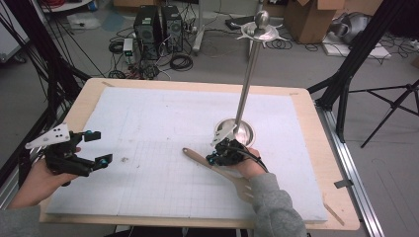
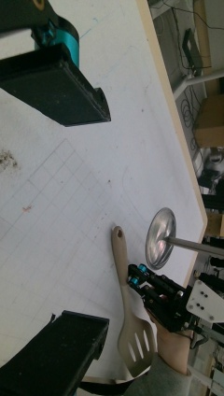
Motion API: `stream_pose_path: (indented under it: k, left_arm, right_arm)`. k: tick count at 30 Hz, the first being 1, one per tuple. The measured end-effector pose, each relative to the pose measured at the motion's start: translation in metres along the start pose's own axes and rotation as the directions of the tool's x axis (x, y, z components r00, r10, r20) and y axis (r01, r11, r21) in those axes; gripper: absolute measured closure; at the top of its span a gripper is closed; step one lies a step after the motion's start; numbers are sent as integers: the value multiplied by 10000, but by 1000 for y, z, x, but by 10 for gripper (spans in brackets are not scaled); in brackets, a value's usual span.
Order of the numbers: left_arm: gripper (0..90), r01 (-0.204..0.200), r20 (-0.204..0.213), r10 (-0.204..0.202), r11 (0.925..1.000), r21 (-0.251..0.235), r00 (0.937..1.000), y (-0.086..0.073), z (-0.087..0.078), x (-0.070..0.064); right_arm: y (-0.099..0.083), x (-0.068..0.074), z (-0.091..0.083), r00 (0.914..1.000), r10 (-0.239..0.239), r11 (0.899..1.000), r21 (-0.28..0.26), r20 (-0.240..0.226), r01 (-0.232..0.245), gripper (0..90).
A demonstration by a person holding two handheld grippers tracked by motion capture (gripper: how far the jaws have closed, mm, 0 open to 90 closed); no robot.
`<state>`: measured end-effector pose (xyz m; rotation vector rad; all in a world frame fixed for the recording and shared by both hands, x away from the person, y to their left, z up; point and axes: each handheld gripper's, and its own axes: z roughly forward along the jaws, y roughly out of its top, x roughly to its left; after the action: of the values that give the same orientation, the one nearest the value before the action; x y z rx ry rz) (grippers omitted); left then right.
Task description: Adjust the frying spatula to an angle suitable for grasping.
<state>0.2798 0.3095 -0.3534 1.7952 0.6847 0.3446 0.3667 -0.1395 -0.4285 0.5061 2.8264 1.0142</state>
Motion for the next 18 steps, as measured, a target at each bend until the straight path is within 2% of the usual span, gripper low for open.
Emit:
stream_pose_path:
  k: [2,5,11,15,18]
  left_arm:
    - [39,-4,11,4,10000,-27,10000,0,0,0]
    - [39,5,12,-5,10000,-52,10000,1,0,1]
    - [39,-33,108,33,10000,-27,9999,2,5,1]
    - [39,-88,171,89,9999,-80,9998,4,7,1]
    - [39,-78,223,81,9999,-135,9997,5,9,2]
  right_arm:
    - [2,0,-5,9997,61,9994,-332,256,-52,896]
    - [1,0,-19,9992,253,9961,-855,308,-226,893]
    - [-6,1,-45,9953,838,9872,-1398,479,-764,880]
    - [-8,7,-55,9950,811,9857,-1527,586,-713,875]
    - [-10,11,-60,9946,868,9860,-1473,566,-777,836]
